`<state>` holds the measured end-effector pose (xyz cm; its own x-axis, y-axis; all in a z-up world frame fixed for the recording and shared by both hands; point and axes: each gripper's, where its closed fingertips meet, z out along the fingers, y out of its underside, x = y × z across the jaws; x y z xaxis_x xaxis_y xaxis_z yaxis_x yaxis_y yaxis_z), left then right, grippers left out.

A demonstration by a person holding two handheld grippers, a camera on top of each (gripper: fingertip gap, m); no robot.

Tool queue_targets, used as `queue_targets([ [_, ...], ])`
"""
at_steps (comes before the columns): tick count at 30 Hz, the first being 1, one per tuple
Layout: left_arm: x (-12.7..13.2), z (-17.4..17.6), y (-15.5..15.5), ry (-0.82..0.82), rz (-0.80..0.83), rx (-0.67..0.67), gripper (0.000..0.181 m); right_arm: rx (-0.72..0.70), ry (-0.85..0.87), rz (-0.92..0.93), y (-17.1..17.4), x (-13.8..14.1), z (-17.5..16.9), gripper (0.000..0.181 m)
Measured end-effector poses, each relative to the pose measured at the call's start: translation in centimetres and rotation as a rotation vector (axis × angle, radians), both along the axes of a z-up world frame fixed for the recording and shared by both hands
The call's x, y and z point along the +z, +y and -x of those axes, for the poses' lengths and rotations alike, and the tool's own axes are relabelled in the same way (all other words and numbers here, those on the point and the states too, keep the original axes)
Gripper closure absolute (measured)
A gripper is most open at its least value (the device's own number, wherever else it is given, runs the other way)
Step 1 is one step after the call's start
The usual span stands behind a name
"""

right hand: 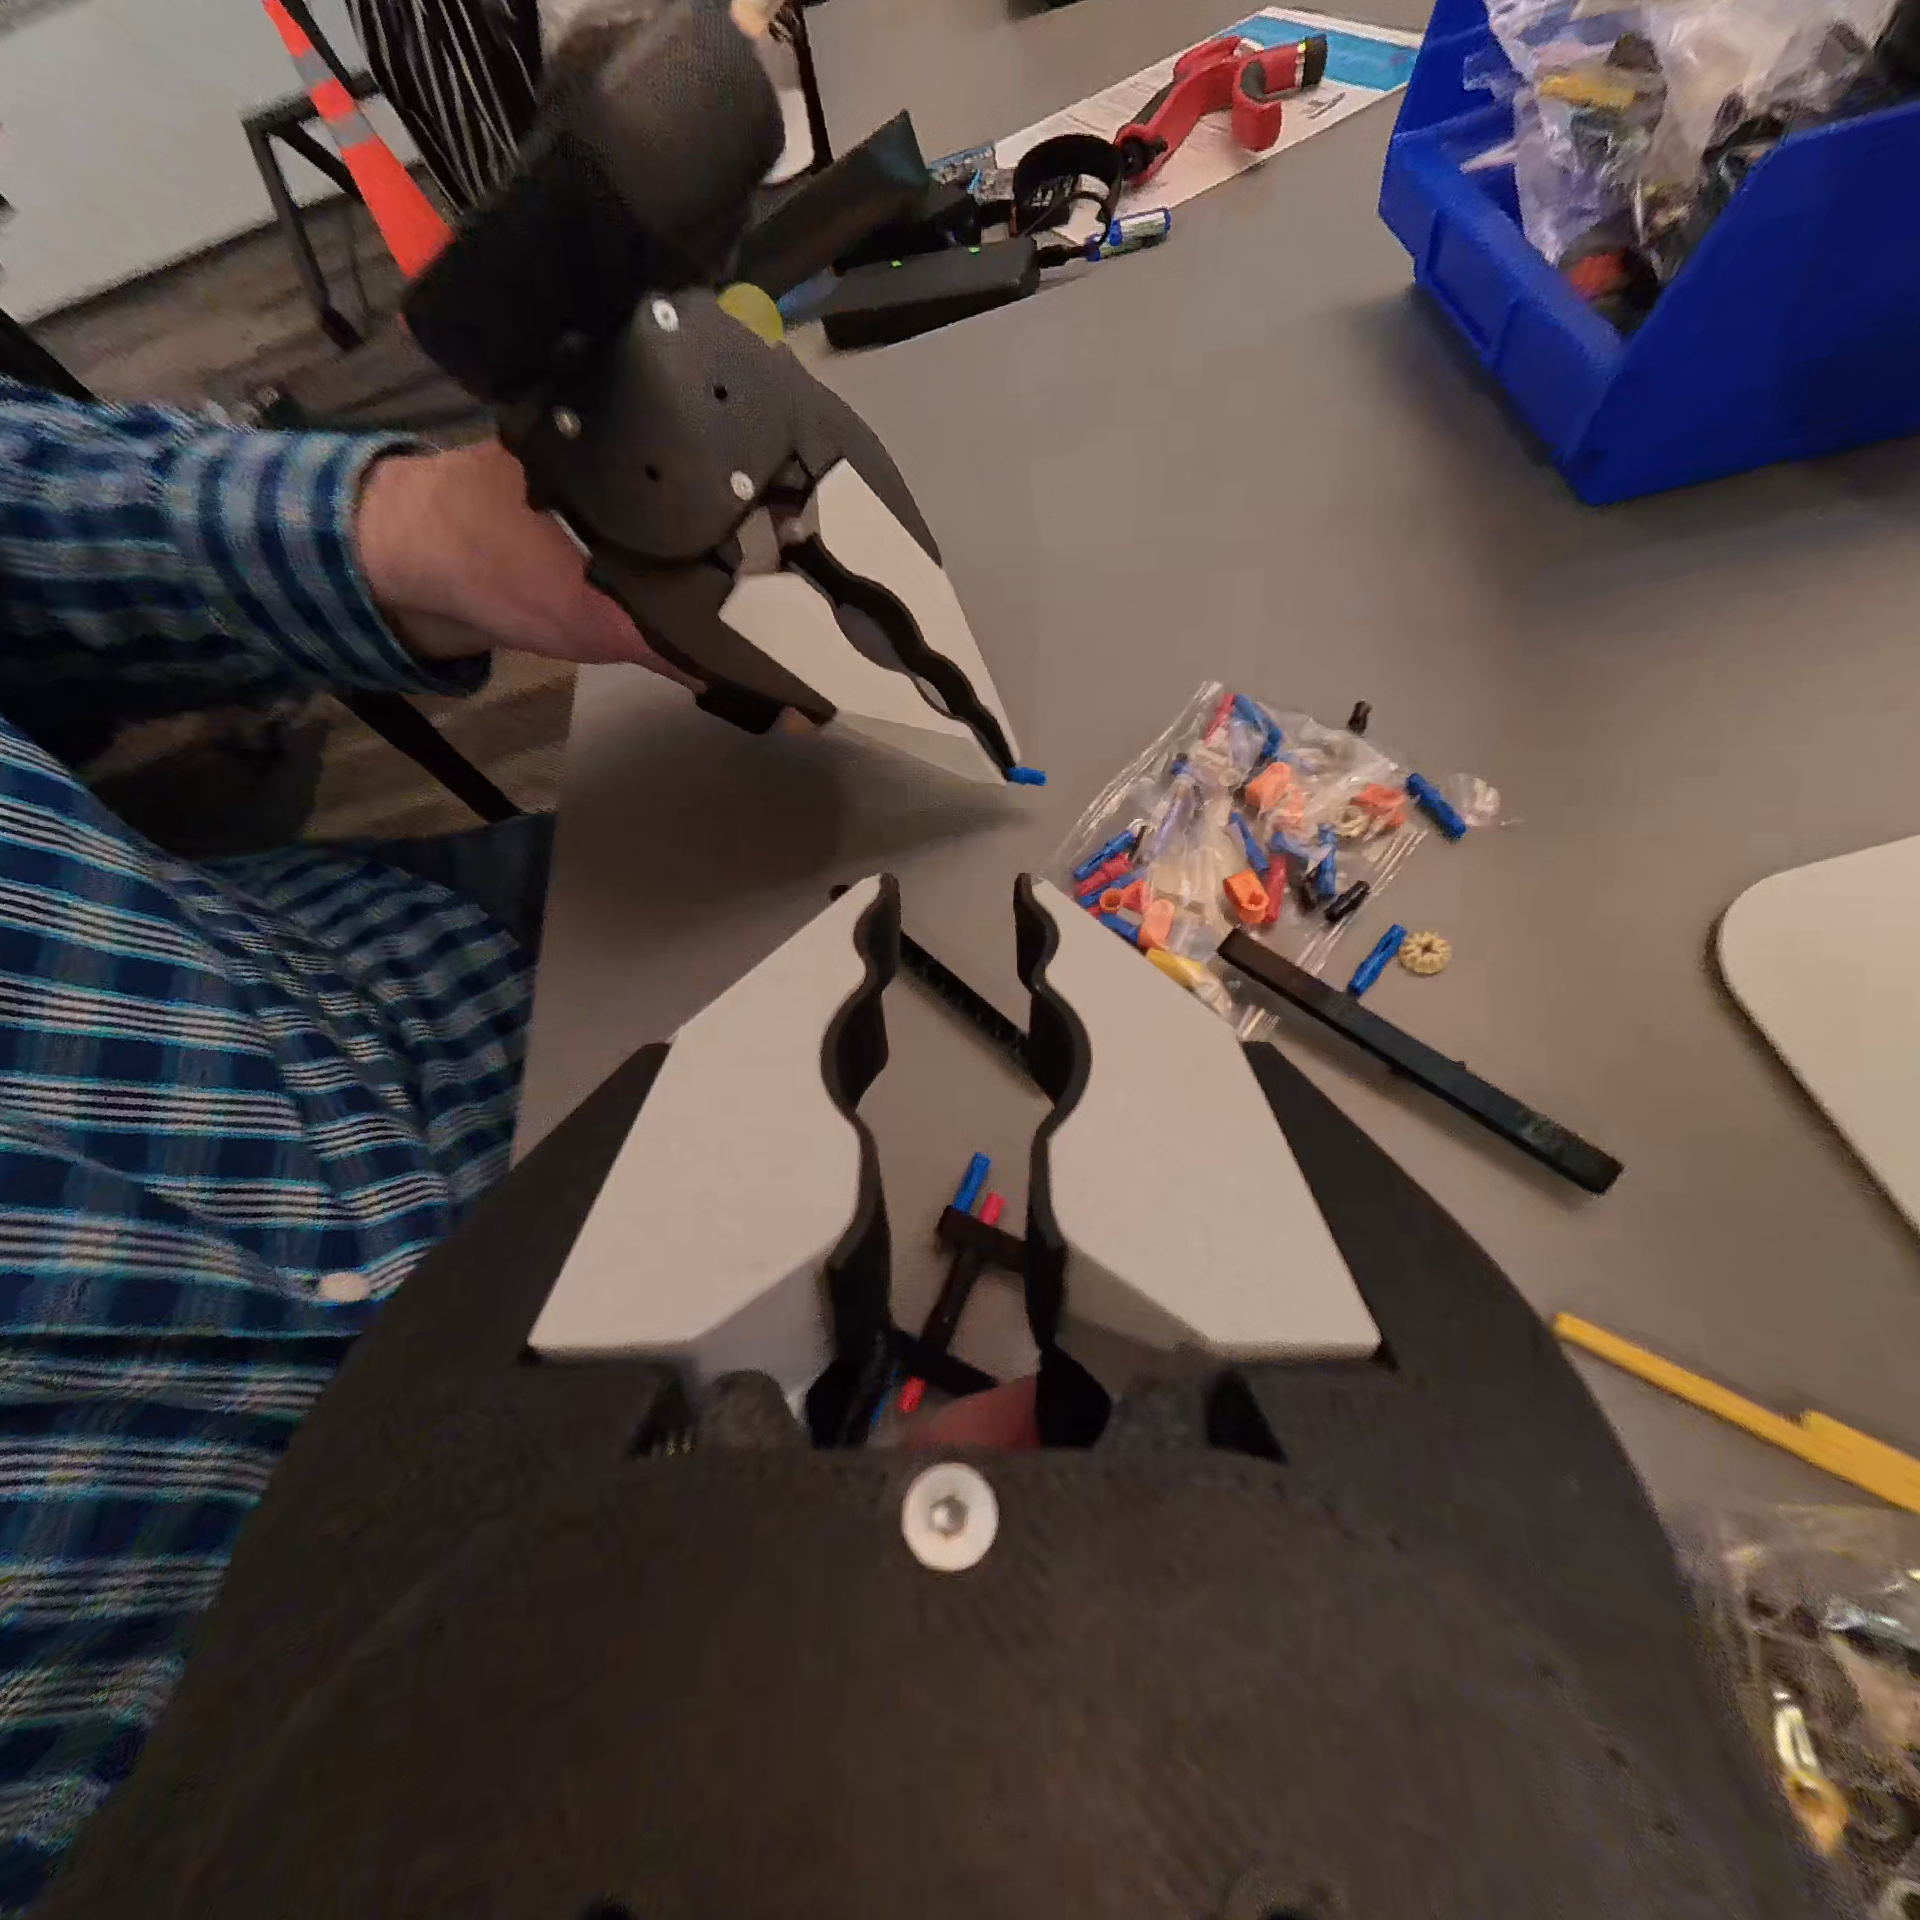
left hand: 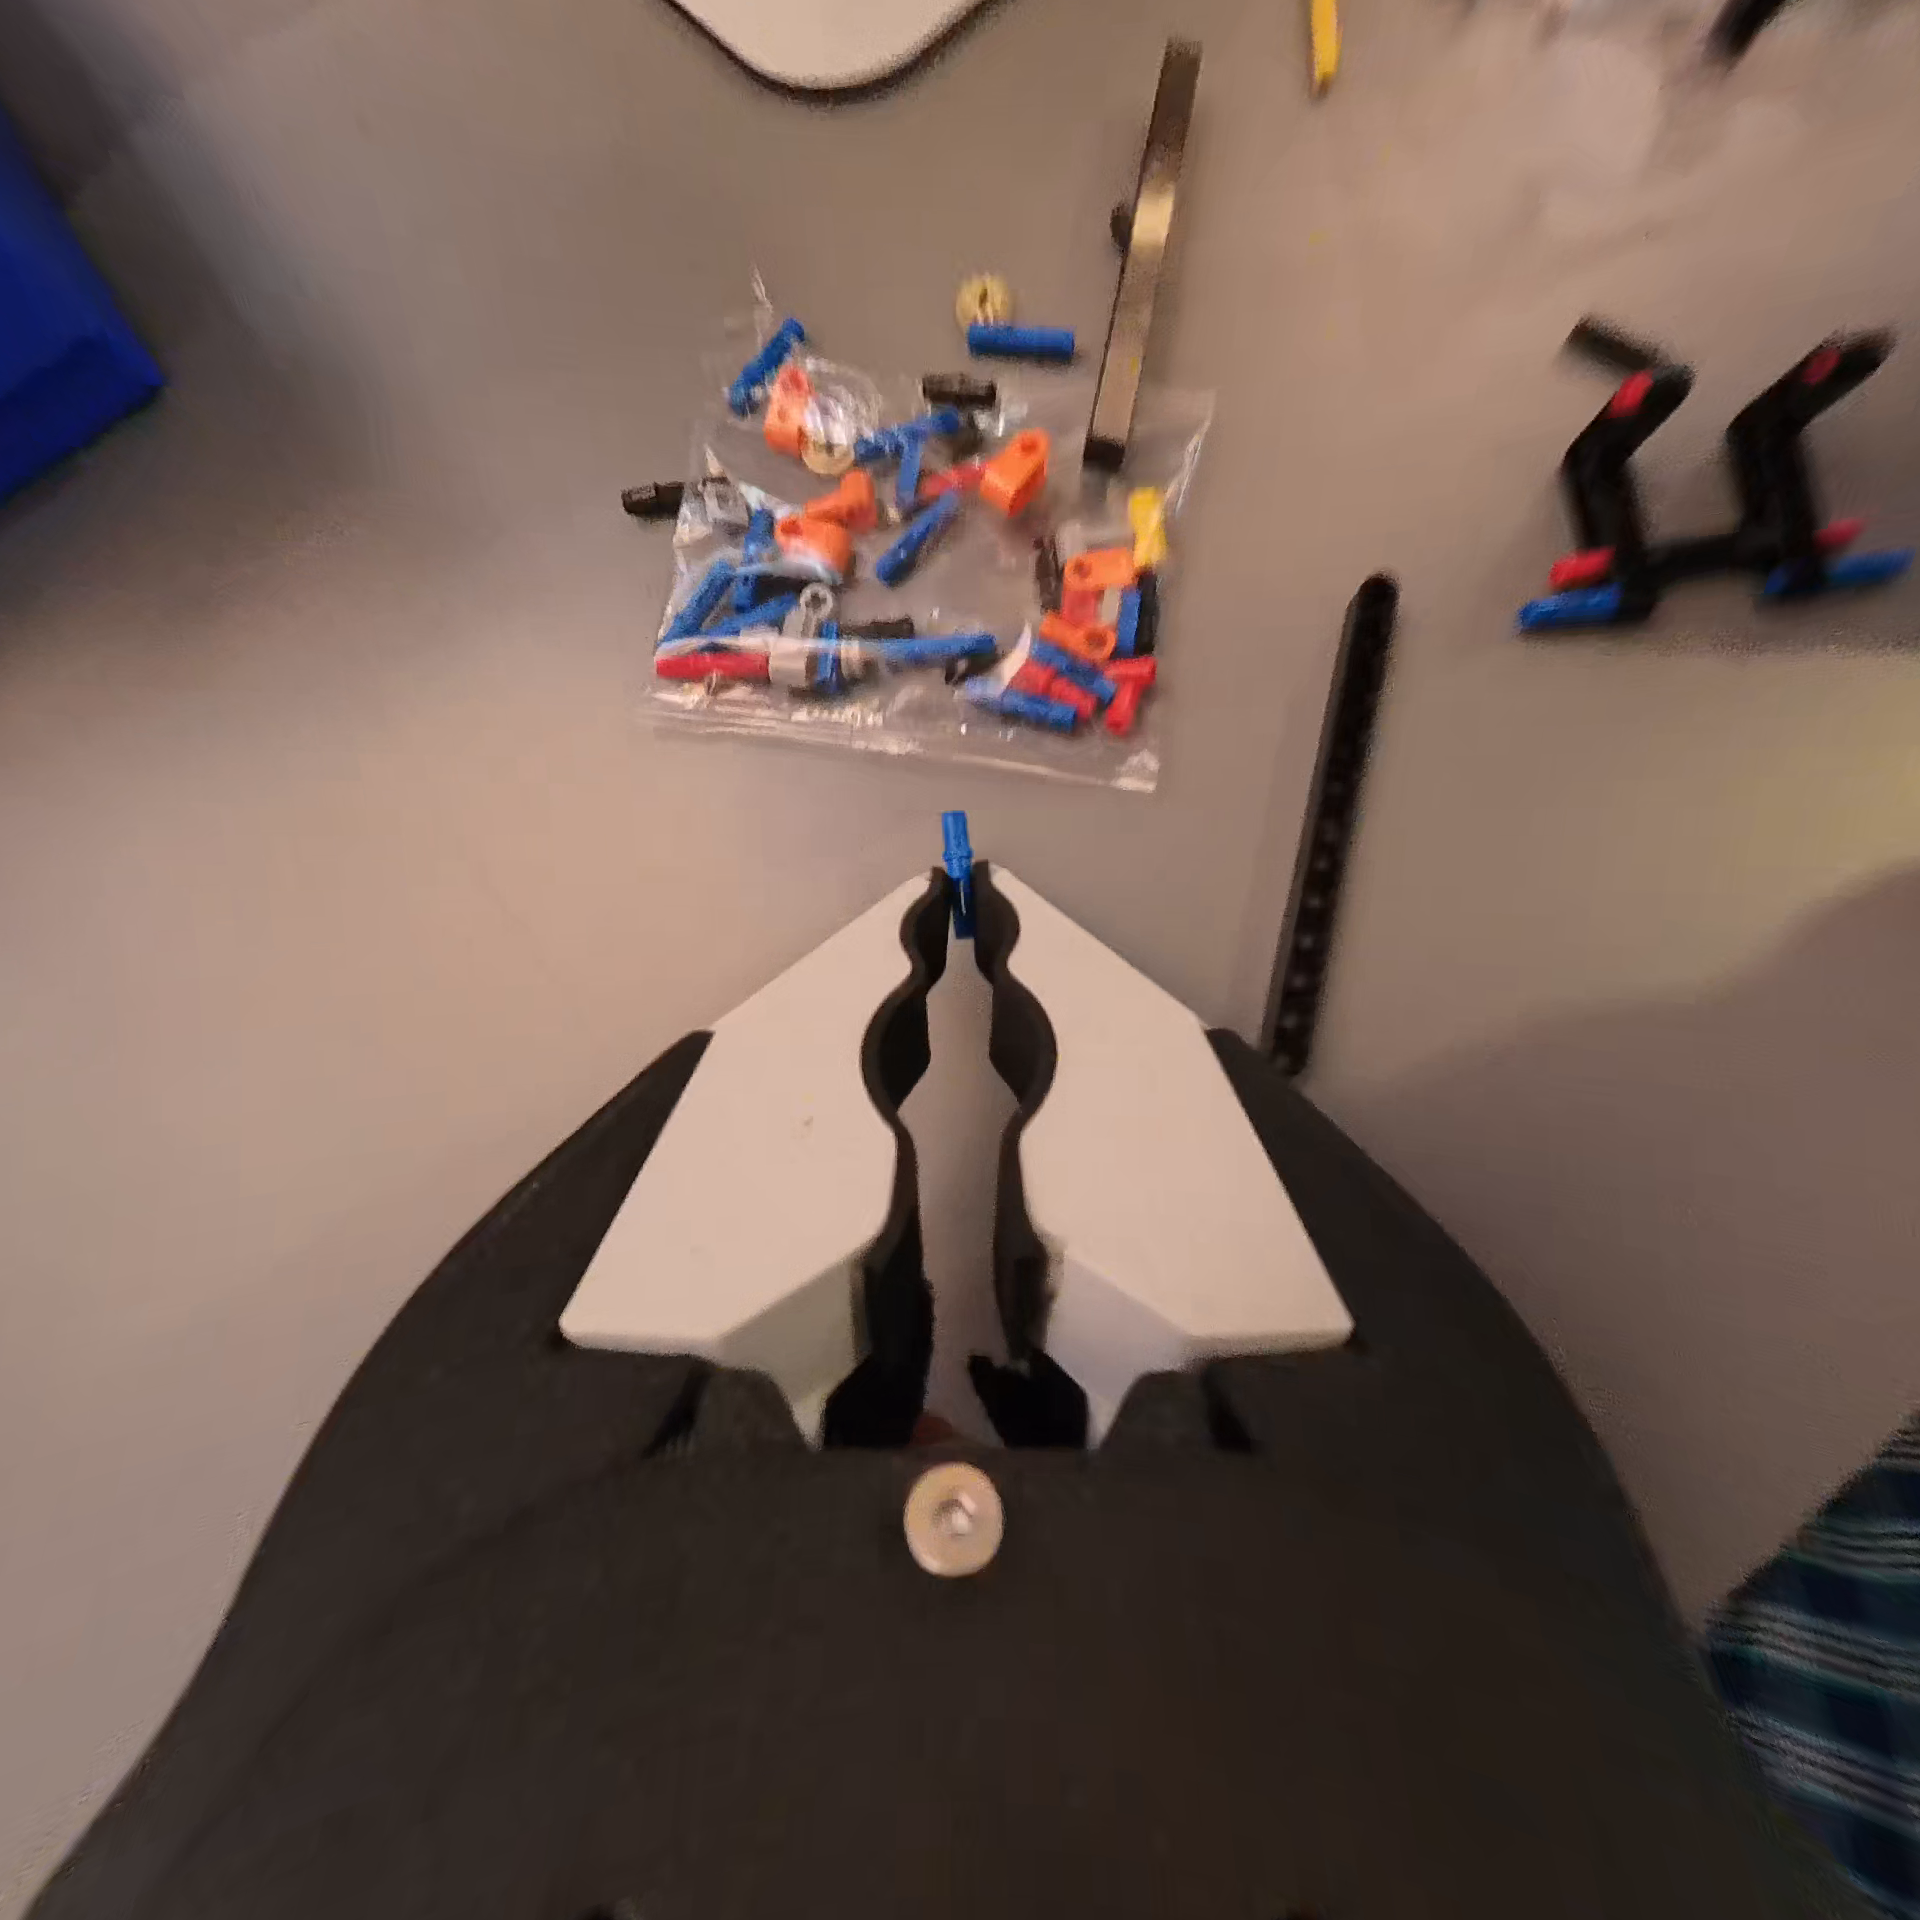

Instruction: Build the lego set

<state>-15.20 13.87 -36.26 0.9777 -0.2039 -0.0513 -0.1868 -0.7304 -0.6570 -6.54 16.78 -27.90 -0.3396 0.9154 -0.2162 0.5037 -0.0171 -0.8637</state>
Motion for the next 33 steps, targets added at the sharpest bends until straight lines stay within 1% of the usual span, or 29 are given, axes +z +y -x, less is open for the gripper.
queue_targets([
  [1,0.7,-0.4,0.3,-0.068,-0.03,0.014,0.18,-0.003,0.005,-0.047,-0.1,-0.1,0.3,0.162],
  [4,3.1,-1.4,1.1,-0.281,-0.135,0.053,0.18,-0.012,0.028,-0.212,-0.4,-0.2,1.1,0.158],
  [8,6.0,-2.8,2.0,-0.518,-0.242,0.064,0.179,-0.02,0.072,-0.406,-1.0,-0.1,2.4,0.154],
  [11,7.3,-3.3,2.4,-0.615,-0.295,0.079,0.18,-0.03,0.105,-0.494,-1.4,0.1,3.3,0.148],
  [14,8.8,-3.7,2.7,-0.72,-0.357,0.075,0.18,-0.04,0.125,-0.552,-1.5,0.2,3.9,0.147],
  [20,9.9,-4.2,2.8,-0.82,-0.386,0.066,0.18,-0.049,0.142,-0.586,-1.5,0.1,4.4,0.147],
  [28,10.1,-4.6,2.8,-0.859,-0.385,0.06,0.18,-0.048,0.143,-0.603,-1.6,0.0,4.5,0.149],
  [30,10.2,-4.7,2.7,-0.869,-0.391,0.05,0.18,-0.053,0.15,-0.595,-1.5,0.2,4.5,0.149],
  [33,10.8,-4.7,2.5,-0.882,-0.423,0.013,0.18,-0.053,0.164,-0.533,-1.5,0.9,4.4,0.149],
])
